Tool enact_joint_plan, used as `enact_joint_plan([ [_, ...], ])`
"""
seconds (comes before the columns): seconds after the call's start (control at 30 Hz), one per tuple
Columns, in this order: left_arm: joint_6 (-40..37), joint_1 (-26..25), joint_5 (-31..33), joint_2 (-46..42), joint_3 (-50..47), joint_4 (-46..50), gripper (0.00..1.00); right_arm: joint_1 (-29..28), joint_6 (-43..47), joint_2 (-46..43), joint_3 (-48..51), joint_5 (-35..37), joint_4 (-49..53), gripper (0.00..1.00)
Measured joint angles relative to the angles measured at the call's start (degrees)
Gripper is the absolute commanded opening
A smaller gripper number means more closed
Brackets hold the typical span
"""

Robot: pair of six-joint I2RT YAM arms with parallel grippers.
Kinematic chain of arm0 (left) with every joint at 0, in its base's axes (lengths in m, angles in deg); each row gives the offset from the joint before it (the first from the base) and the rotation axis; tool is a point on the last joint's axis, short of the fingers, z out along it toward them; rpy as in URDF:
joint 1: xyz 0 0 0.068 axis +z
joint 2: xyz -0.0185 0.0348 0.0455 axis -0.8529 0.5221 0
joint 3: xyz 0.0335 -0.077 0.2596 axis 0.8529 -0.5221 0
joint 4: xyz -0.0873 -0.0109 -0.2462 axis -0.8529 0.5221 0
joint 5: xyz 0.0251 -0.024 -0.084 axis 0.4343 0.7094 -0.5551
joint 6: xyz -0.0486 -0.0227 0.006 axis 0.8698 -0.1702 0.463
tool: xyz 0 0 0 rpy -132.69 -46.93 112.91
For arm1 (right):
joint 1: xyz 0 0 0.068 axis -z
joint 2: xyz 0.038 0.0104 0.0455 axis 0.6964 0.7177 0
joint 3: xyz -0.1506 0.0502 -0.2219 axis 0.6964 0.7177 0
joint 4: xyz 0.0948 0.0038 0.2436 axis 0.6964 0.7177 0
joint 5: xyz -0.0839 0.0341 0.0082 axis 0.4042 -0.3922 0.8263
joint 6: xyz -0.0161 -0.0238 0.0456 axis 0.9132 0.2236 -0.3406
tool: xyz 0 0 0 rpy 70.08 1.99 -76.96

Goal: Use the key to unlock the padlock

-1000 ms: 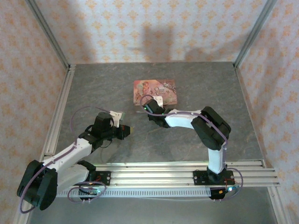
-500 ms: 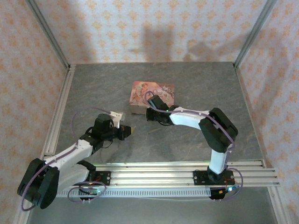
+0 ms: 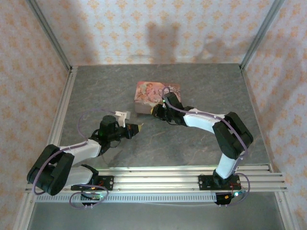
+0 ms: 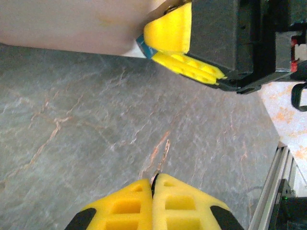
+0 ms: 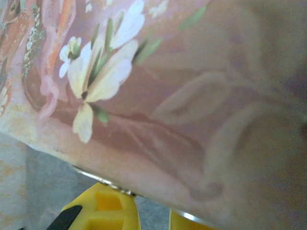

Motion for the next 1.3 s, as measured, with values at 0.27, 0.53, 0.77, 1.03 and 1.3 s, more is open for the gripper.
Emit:
enact_joint_plan([
  [0.27, -4.79, 0.09, -1.38, 0.0, 0.15, -2.43, 0.0, 1.86, -1.97, -1.2, -0.04, -6.93, -0.92, 0.0],
  [0.53, -6.23, 2.05, -5.27, 4.37, 3.69, -4.87, 0.0, 3.3, -1.92, -1.97, -2.6, -13.79, 0.81, 0.0],
  [0.77, -5.57, 3.21, -7.45, 11.02, 5.49, -9.73, 0.0, 4.2, -1.92, -2.01, -4.72, -18.45, 2.36, 0.0],
  [1.03, -3.45, 5.14, -9.7, 15.41, 8.48, -15.65, 0.0, 4.42, -1.27, -2.27, -6.86, -22.36, 3.67, 0.0],
  [1.3, -1.66, 6.54, -10.16, 18.73, 9.05, -17.94, 0.0, 4.42, 1.07, -3.98, -7.93, -20.76, 7.15, 0.0],
])
